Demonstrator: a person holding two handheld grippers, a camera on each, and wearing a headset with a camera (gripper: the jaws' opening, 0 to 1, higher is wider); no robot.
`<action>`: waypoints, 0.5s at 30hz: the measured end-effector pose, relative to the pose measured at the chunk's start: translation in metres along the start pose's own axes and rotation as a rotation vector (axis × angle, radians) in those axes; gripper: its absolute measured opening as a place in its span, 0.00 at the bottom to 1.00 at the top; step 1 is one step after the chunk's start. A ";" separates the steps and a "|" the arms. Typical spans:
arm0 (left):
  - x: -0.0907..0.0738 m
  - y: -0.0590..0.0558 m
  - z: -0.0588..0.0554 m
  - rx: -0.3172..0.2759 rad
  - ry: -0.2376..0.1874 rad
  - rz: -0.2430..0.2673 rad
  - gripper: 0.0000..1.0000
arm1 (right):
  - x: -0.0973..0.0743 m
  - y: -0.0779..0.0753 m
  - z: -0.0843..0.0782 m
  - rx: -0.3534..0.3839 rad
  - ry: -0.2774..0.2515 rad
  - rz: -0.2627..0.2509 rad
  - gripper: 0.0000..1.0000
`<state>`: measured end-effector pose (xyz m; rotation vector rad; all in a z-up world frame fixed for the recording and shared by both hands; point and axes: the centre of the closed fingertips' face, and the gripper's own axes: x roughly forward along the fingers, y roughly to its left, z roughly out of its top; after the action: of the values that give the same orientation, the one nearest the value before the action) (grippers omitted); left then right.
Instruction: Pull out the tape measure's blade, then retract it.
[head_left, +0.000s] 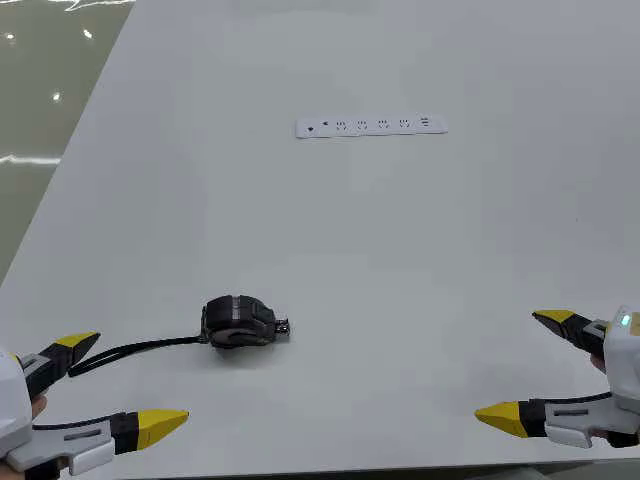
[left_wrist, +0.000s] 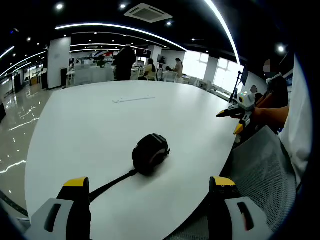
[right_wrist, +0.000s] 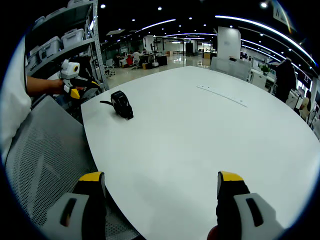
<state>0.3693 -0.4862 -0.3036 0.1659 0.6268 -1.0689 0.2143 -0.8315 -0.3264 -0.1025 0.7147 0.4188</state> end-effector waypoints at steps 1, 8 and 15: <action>0.000 0.000 0.000 0.002 0.000 0.001 0.96 | 0.000 0.000 0.000 0.000 0.001 0.001 0.94; 0.000 0.000 -0.001 0.003 0.006 -0.002 0.96 | 0.000 0.002 -0.002 0.012 0.001 0.005 0.94; 0.001 -0.001 -0.002 0.003 0.009 -0.005 0.96 | -0.001 0.002 -0.003 0.013 0.003 0.009 0.94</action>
<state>0.3683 -0.4865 -0.3061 0.1725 0.6342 -1.0748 0.2111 -0.8303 -0.3276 -0.0874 0.7212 0.4226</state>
